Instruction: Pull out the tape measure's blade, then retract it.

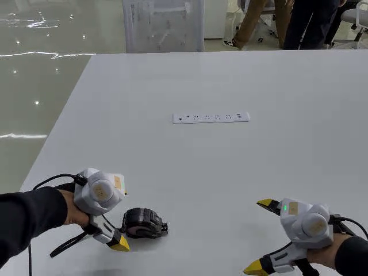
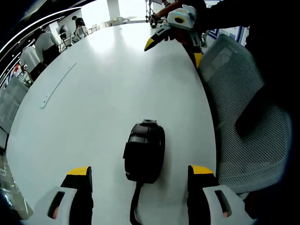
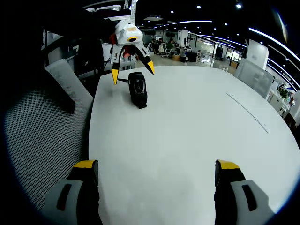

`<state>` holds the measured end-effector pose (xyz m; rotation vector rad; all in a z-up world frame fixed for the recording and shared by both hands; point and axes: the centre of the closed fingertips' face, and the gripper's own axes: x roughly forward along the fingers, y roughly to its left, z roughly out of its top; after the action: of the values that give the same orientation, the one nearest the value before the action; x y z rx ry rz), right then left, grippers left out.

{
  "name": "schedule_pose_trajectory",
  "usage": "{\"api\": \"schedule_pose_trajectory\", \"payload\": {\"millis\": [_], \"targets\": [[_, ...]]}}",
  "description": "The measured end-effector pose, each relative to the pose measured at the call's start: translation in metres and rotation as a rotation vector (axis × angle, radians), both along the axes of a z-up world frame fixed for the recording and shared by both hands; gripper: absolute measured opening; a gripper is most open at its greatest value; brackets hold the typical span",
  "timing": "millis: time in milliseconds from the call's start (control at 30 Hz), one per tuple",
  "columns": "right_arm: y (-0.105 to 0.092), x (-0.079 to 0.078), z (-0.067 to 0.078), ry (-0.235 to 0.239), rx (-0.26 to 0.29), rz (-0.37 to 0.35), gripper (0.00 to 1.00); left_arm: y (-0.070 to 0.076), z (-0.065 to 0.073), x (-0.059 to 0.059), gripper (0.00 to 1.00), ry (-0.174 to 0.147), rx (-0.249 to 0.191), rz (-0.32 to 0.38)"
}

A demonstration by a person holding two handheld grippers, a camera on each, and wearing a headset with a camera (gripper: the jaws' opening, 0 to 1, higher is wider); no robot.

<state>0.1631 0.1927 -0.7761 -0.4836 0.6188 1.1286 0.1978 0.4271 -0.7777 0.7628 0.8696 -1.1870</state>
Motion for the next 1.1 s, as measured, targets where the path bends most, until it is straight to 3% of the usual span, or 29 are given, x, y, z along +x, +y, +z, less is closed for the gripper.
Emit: {"api": "schedule_pose_trajectory", "payload": {"millis": [100,167,233,300,600,667,733,767,900,1100], "targets": [[0.02,0.01,0.005,-0.012,0.011,0.033,1.0,-0.011,-0.001,0.002,0.74,0.005,-0.01,-0.029],[0.03,0.015,0.006,-0.013,0.015,0.049,1.0,-0.017,-0.005,-0.002,0.74,0.032,-0.006,-0.066],[0.039,0.018,0.005,-0.01,0.019,0.064,1.0,-0.021,-0.008,-0.003,0.73,0.037,0.002,-0.075],[0.048,0.02,0.0,0.004,0.002,0.094,1.0,-0.025,-0.01,-0.006,0.65,0.054,-0.002,-0.089],[0.084,0.027,-0.017,0.057,0.01,0.13,0.95,-0.033,-0.019,-0.002,0.5,0.045,-0.001,-0.11],[0.093,0.027,-0.018,0.058,0.014,0.142,0.93,-0.032,-0.021,-0.001,0.42,0.04,0.012,-0.118],[0.103,0.027,-0.02,0.059,0.013,0.157,0.92,-0.033,-0.024,-0.009,0.36,0.059,0.003,-0.157],[0.109,0.026,-0.02,0.061,0.011,0.17,0.91,-0.031,-0.024,-0.005,0.36,0.045,0.009,-0.144],[0.124,0.027,-0.021,0.059,0.017,0.197,0.87,-0.031,-0.023,-0.004,0.36,0.053,-0.012,-0.145],[0.148,0.029,-0.023,0.049,0.021,0.246,0.79,-0.032,-0.023,-0.005,0.35,0.034,-0.017,-0.165]]}}
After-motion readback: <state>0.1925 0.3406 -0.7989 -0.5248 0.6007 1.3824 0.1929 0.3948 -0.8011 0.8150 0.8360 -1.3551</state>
